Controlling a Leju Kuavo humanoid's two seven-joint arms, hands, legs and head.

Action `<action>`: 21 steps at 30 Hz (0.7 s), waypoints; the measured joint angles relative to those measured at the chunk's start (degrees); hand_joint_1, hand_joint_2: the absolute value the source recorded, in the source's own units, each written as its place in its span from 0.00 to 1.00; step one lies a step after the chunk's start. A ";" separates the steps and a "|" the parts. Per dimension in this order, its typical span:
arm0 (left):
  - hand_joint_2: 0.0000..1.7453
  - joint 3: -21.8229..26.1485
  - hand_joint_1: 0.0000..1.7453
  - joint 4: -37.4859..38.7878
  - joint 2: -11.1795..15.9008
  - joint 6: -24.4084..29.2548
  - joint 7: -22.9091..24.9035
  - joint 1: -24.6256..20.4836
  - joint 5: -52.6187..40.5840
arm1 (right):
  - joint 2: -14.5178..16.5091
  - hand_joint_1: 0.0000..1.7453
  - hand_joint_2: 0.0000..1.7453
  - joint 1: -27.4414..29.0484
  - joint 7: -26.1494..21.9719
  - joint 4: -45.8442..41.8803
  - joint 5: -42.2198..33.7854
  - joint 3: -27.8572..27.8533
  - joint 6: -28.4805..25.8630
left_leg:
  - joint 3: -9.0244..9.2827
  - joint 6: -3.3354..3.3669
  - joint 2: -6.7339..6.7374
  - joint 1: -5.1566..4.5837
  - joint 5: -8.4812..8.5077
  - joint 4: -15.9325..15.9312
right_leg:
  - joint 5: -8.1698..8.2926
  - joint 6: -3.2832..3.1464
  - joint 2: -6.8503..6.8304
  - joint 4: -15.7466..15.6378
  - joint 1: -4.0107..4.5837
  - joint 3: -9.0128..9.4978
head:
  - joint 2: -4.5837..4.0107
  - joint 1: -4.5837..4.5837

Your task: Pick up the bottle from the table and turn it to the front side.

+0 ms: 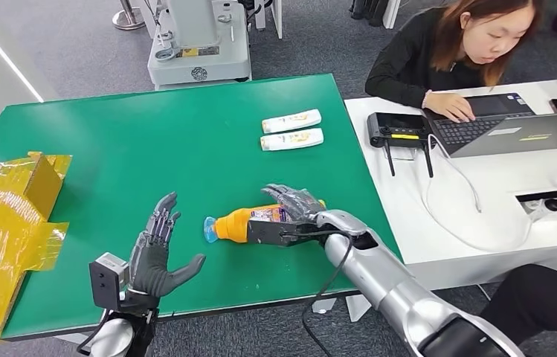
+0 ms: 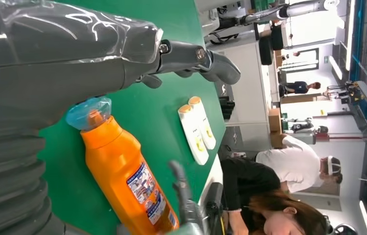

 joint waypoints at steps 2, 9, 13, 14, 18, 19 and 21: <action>1.00 -0.02 0.00 0.85 -0.01 -0.39 0.33 -0.79 0.97 | 0.22 0.00 1.00 -2.71 0.50 3.80 2.71 3.05 3.43 | -0.01 0.00 0.00 0.00 0.00 0.00 | 0.00 0.00 0.00 0.00 0.00 0.00 | 0.00 0.01; 1.00 -0.02 0.00 2.52 0.09 -1.09 0.83 -1.25 3.62 | 0.07 0.11 1.00 -12.60 0.04 11.47 10.80 15.42 14.51 | 0.02 0.00 0.01 0.01 0.00 0.02 | 0.00 0.01 0.03 0.00 -0.01 0.00 | 0.00 0.01; 1.00 -0.02 0.00 2.81 0.23 -0.98 0.83 -0.98 4.13 | -0.78 1.00 1.00 -17.24 -1.12 12.46 11.83 22.25 19.84 | 0.00 0.02 -0.01 0.02 0.02 0.03 | 0.01 0.01 0.00 0.00 -0.01 0.00 | 0.00 0.02; 1.00 -0.02 0.00 2.83 0.31 -0.91 0.83 -0.92 4.20 | -0.98 1.00 1.00 -18.10 -1.30 12.53 11.72 23.68 20.64 | 0.00 0.02 -0.01 0.02 0.02 0.03 | 0.01 0.01 -0.01 0.00 -0.01 0.01 | 0.00 0.01; 1.00 0.01 0.00 2.84 0.62 -0.60 0.81 -0.45 4.28 | -1.48 1.00 1.00 -20.26 -1.49 12.57 9.91 27.57 21.92 | 0.00 0.03 0.01 0.02 0.02 0.04 | 0.02 0.03 0.01 0.00 -0.01 0.01 | 0.00 0.01; 1.00 0.02 0.00 2.84 0.67 -0.57 0.81 -0.23 4.28 | -1.57 1.00 1.00 -20.54 -1.42 12.57 9.20 28.27 21.85 | 0.00 0.03 0.01 0.02 0.02 0.04 | 0.02 0.03 0.01 0.00 -0.01 0.01 | 0.00 0.01; 1.00 0.05 0.00 2.83 0.82 -0.55 0.81 0.30 4.29 | -1.69 1.00 1.00 -20.86 -1.29 12.57 8.23 29.42 21.53 | 0.00 0.03 0.01 0.02 0.02 0.04 | 0.02 0.03 0.01 0.00 -0.01 0.01 | 0.00 0.02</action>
